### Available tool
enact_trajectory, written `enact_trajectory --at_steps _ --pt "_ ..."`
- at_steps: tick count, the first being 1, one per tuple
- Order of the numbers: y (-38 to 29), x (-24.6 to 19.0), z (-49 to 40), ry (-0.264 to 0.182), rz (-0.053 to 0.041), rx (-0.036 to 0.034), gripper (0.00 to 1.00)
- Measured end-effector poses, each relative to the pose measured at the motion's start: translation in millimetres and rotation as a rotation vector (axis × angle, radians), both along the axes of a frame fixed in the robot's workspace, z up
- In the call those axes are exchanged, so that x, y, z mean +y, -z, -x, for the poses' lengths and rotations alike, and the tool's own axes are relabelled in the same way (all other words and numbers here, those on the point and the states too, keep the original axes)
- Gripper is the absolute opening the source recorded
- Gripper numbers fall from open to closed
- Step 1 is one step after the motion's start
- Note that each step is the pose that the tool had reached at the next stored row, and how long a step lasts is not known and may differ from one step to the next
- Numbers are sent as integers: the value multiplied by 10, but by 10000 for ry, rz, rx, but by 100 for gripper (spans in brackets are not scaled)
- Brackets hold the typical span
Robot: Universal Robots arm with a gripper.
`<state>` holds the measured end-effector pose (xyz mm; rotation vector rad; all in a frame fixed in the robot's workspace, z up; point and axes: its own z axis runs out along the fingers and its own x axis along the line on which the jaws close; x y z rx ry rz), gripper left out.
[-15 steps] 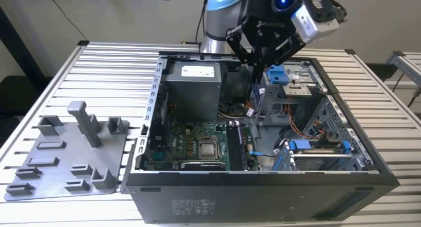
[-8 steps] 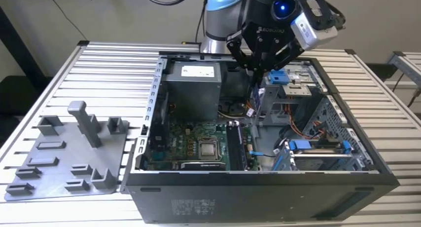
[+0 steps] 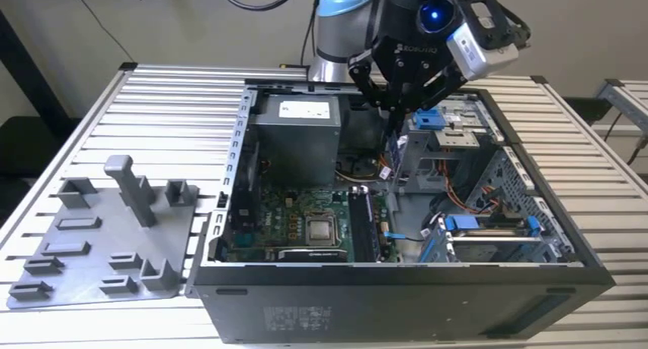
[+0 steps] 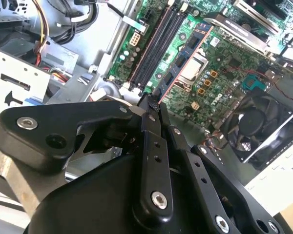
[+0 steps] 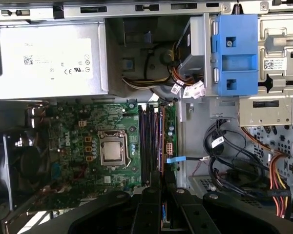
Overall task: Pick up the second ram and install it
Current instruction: 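Insert the second ram into the second slot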
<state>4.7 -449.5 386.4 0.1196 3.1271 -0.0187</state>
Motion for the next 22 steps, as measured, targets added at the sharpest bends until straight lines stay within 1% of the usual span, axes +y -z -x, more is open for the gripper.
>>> enact_trajectory --at_steps 3,13,22 --pt "30 -2 0 1 -3 -1 14" --pt "180 -5 -3 0 -1 0 14" --pt "242 -6 -3 0 -1 0 14"
